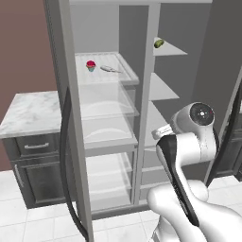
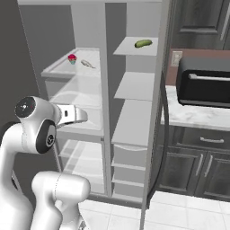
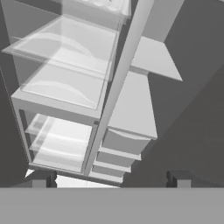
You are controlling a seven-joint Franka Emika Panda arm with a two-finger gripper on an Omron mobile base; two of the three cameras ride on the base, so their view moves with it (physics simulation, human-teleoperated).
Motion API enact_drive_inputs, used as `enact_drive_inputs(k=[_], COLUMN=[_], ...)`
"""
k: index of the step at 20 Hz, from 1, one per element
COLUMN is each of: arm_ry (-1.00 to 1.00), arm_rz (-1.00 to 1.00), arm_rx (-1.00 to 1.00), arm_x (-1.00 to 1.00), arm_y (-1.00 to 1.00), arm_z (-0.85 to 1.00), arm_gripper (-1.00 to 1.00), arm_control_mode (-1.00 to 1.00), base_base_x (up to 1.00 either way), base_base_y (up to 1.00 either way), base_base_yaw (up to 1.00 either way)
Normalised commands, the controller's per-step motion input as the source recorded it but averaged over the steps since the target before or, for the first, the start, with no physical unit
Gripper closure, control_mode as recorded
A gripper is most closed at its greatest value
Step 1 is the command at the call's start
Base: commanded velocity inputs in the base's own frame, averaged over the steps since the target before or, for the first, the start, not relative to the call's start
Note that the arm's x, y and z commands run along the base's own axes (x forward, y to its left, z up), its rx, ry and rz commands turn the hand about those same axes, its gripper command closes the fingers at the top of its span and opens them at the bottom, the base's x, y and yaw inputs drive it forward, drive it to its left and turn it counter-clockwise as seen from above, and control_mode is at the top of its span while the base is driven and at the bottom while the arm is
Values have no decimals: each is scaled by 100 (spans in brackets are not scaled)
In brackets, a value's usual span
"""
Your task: Pick up the frozen fish from the freezer, place it on any shelf in the fridge, and close the fridge and freezer doors when done.
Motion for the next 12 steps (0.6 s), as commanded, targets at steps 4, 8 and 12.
enact_drive_inputs(k=[4, 8, 12], arm_ry=[0, 0, 0], arm_rz=[0, 0, 0], arm_rx=[0, 0, 0], arm_x=[0, 0, 0], arm_y=[0, 0, 0], arm_z=[0, 0, 0], arm_gripper=[-100, -100, -100], arm_control_mode=[100, 100, 100], base_base_x=[-34, -27, -15], base_base_y=[0, 0, 0], base_base_yaw=[0, 0, 0])
